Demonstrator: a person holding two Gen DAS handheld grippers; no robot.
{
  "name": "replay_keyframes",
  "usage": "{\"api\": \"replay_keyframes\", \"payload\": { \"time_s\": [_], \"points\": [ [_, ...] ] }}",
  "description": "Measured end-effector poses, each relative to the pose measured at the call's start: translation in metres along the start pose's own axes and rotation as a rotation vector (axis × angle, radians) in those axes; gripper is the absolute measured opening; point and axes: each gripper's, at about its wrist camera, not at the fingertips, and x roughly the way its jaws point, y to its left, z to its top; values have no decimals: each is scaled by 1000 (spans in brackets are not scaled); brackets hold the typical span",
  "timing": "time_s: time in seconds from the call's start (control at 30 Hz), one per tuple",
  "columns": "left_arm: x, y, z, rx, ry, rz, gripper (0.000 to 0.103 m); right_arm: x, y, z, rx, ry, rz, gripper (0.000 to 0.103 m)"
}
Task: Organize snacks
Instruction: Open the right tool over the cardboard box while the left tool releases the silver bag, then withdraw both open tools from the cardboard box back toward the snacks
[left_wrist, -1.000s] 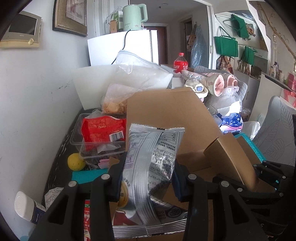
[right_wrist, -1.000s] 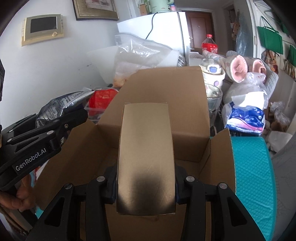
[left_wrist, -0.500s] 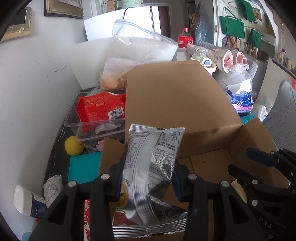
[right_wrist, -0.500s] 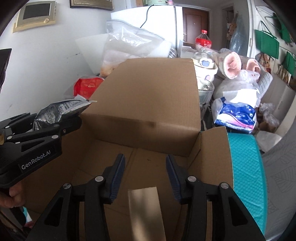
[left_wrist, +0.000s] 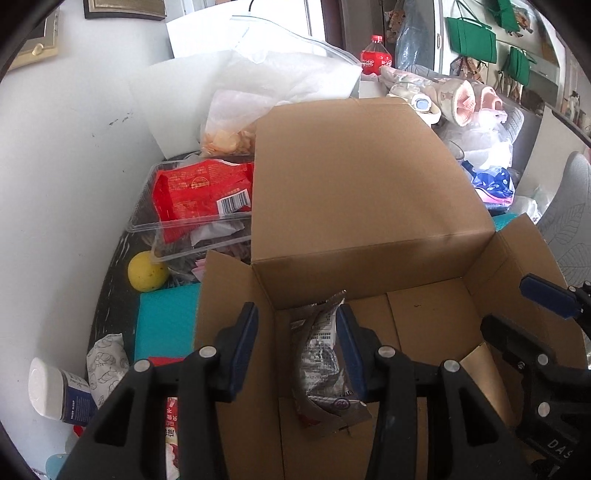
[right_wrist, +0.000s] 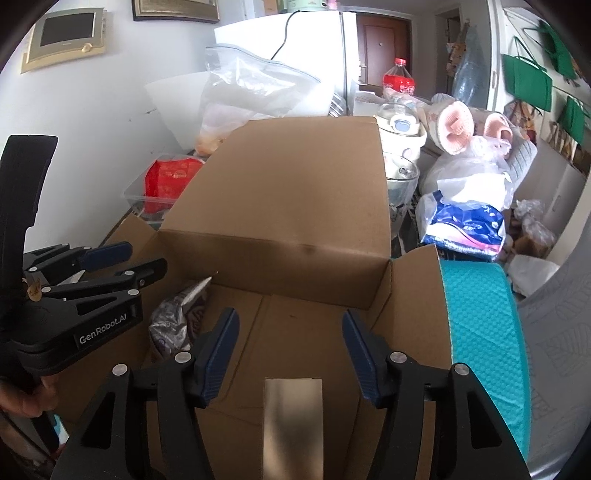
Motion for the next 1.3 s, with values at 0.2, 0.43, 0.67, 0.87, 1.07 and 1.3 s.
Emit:
{"api": "replay_keyframes", "payload": {
  "time_s": [0.2,0.43,0.67,0.87,1.07,1.3],
  "points": [
    [-24,0,0,-13,-30,-55,43,-18,4,1,10,-29,26,59],
    [-69,3,-3,-6,-102,-27,43,-55,10,3,9,-80,17,59],
    [-119,4,-12,0,-173,-15,43,-103,22,0,-24,-153,4,58],
    [-164,3,-24,-2,-232,-20,43,-144,31,-8,-41,-210,0,59],
    [-201,5,-42,-12,-280,-16,43,-182,42,-22,-64,-265,-2,71],
    [-231,7,-65,-41,-298,-32,43,-212,51,-42,-84,-301,-54,86]
  ]
}}
